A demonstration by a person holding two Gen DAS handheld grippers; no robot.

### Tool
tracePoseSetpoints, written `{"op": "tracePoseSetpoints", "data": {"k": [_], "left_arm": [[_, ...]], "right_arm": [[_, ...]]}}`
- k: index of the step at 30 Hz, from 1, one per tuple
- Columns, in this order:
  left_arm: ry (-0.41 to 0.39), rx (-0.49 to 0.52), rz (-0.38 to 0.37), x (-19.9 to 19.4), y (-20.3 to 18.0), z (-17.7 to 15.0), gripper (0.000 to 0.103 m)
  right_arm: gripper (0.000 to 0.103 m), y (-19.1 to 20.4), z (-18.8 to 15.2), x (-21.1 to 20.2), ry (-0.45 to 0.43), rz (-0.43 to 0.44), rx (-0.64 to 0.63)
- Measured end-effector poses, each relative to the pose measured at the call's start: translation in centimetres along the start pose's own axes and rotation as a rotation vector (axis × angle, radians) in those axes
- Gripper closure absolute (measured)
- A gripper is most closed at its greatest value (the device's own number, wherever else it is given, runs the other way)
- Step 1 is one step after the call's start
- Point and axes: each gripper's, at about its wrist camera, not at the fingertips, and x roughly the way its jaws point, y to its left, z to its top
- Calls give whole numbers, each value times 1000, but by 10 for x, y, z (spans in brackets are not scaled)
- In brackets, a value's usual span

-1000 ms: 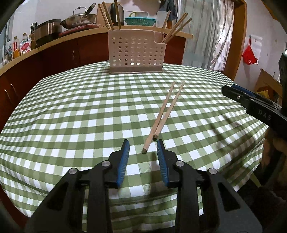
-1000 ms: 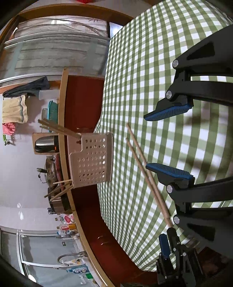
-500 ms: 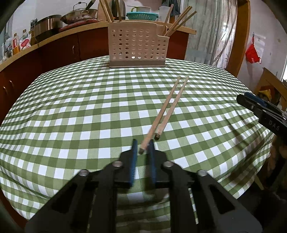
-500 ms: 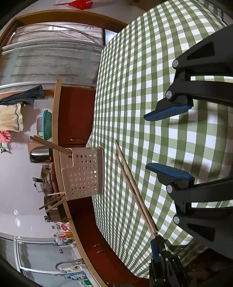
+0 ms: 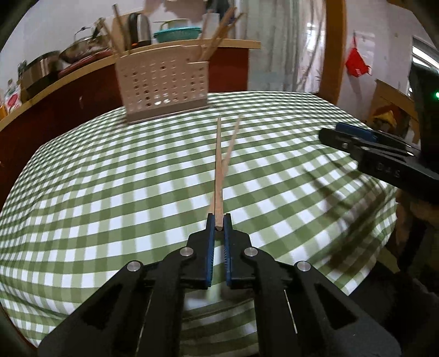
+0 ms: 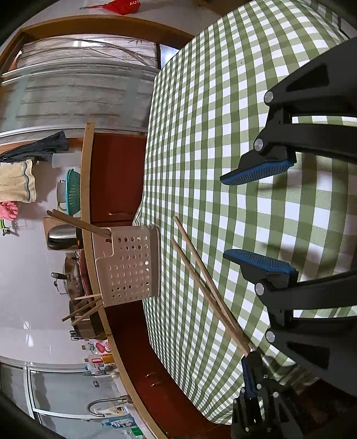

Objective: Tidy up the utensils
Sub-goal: 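Close the left tool on a chopstick and move the right tool toward another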

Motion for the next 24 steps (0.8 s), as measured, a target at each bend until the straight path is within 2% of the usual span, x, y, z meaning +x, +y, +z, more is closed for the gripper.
{"op": "tracePoseSetpoints", "data": {"k": [3,9,14,24], "left_arm": [[-7,27,-14,3,-10,2,96],[-76,25,21,-11,-9,10,96],[-98,-20,77,-22,11,11,96],[-121,-106,185,-49,62,4,96]], "right_arm": [[55,-1,0,0,-2,0,2],[55,0,1,-1,-4,9,4],[55,12,3,0,-7,38,-16],[55,66,5,11,12,124,-98]]}}
